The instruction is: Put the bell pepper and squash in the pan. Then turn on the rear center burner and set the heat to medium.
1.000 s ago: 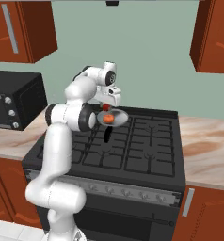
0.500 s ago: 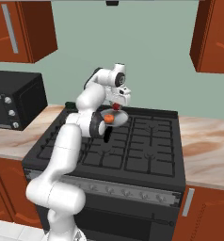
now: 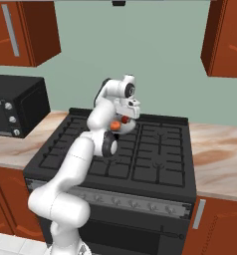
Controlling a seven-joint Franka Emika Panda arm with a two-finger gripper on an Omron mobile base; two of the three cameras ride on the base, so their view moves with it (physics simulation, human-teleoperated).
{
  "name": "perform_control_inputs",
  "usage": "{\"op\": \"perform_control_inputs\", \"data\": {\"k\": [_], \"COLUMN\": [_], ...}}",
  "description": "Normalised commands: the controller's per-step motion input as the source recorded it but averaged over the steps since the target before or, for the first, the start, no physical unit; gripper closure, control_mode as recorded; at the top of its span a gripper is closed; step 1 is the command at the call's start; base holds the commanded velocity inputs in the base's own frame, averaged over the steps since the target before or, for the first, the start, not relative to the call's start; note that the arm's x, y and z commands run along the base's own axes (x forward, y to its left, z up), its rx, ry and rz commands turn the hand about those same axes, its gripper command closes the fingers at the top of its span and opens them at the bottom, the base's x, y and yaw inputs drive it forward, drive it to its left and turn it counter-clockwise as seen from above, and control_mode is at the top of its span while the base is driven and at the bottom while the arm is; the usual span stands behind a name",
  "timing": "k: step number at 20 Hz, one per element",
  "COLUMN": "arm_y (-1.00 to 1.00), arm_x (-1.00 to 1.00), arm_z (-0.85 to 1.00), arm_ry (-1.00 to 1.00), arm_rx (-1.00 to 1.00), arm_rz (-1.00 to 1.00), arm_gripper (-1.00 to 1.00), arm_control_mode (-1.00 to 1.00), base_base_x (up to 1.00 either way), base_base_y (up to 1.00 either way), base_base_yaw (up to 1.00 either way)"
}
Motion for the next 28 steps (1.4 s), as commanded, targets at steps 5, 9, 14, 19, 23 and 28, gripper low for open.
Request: {"op": "perform_control_inputs", "data": {"k": [5, 9, 14, 19, 23, 28], "arm_y": [-0.01, 0.01, 0.00, 0.00, 0.00, 0.00], "arm_x": [0.00, 0.00, 0.00, 0.00, -0.06, -0.36], "arm_z": [-0.09, -0.10, 0.00, 0.00, 0.43, 0.90], "arm_ry": [-0.01, 0.00, 0.00, 0.00, 0.01, 0.26], "arm_rx": [0.00, 0.00, 0.00, 0.00, 0.00, 0.01], "arm_rz": [0.03, 0.03, 0.01, 0.00, 0.00, 0.00], "arm_gripper": [1.00, -1.00, -1.00, -1.00, -1.00, -1.00], "arm_control_mode": [-1.00, -1.00, -1.00, -1.00, -1.00, -1.00], "base_base_x": [0.00, 0.00, 0.00, 0.00, 0.00, 0.00], "base_base_y": [0.00, 0.00, 0.00, 0.00, 0.00, 0.00], "base_base_yaw": [0.00, 0.00, 0.00, 0.00, 0.00, 0.00]}}
